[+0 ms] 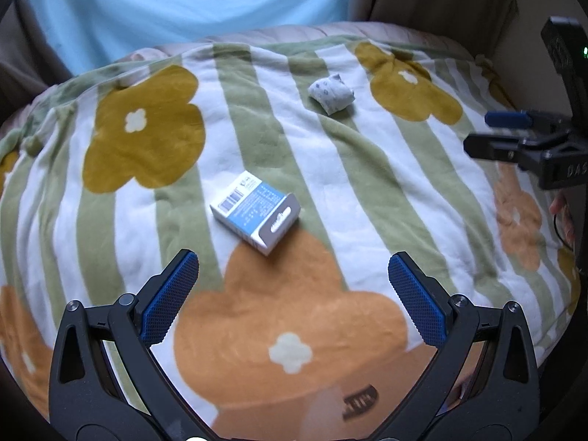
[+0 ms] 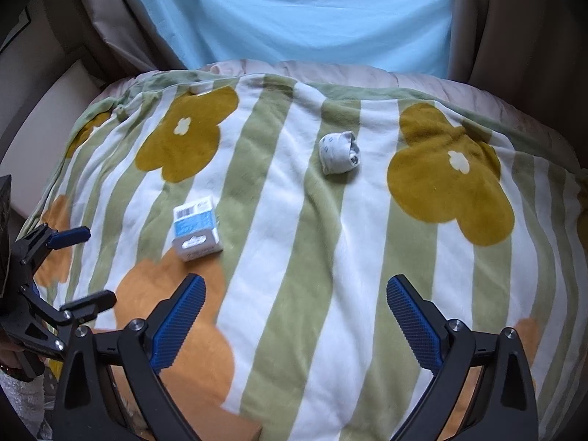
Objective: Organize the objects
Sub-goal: 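Withdraw both tools toward the blue-white box and white sock, then close the left tool on the blue-white box while the right tool grips the sock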
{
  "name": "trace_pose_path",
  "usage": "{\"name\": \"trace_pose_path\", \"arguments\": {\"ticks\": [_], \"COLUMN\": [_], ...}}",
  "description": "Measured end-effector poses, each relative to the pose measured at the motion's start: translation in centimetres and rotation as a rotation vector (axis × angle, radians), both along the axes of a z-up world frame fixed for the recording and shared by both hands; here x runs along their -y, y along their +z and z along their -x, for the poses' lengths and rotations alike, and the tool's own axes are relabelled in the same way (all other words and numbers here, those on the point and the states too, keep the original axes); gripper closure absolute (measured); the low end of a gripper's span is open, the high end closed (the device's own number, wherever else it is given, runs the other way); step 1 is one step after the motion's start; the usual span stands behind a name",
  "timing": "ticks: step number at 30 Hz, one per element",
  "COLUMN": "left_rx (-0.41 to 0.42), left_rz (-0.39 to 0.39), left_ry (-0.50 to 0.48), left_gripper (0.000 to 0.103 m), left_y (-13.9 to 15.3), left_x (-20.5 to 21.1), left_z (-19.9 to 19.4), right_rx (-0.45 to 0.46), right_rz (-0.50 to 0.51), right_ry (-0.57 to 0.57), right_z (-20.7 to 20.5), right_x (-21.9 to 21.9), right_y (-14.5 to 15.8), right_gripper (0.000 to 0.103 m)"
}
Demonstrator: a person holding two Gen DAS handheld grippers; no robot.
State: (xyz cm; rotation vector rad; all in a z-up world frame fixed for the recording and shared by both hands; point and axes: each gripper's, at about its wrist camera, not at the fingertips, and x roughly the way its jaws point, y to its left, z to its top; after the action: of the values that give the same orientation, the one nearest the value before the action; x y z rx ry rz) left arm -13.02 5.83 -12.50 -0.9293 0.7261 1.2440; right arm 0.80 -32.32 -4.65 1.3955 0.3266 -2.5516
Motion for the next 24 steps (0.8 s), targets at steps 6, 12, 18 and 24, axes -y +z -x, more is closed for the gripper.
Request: {"name": "trace_pose_path", "arguments": {"ticks": [6, 12, 18, 24], "left_rx": [-0.021, -0.092, -0.144, -0.157], "left_rz": [0.036, 0.041, 0.044, 0.050], "left_ry": [-0.047, -0.101, -0.160, -0.202], "left_gripper": [0.000, 0.000, 0.000, 0.000], "left_y": [-3.3, -5.7, -7.9, -9.8], "left_x": [-3.3, -6.0, -8.1, -9.4], "left_z": [0.2, 0.4, 0.8, 1.3], "right_rx": [-0.012, 0.010, -0.032, -0.050], "right_rz": [-0.036, -0.050, -0.073, -0.133], "right_ry": [0.013, -0.018, -0.033, -0.006], "right_z": [3.3, 6.3, 9.7, 13.9], "right_x": [-0.1, -0.3, -0.3, 0.7], "right_y": [-1.3, -2.5, -3.1, -4.6], "right_gripper": [0.001, 0.001, 0.001, 0.001]}}
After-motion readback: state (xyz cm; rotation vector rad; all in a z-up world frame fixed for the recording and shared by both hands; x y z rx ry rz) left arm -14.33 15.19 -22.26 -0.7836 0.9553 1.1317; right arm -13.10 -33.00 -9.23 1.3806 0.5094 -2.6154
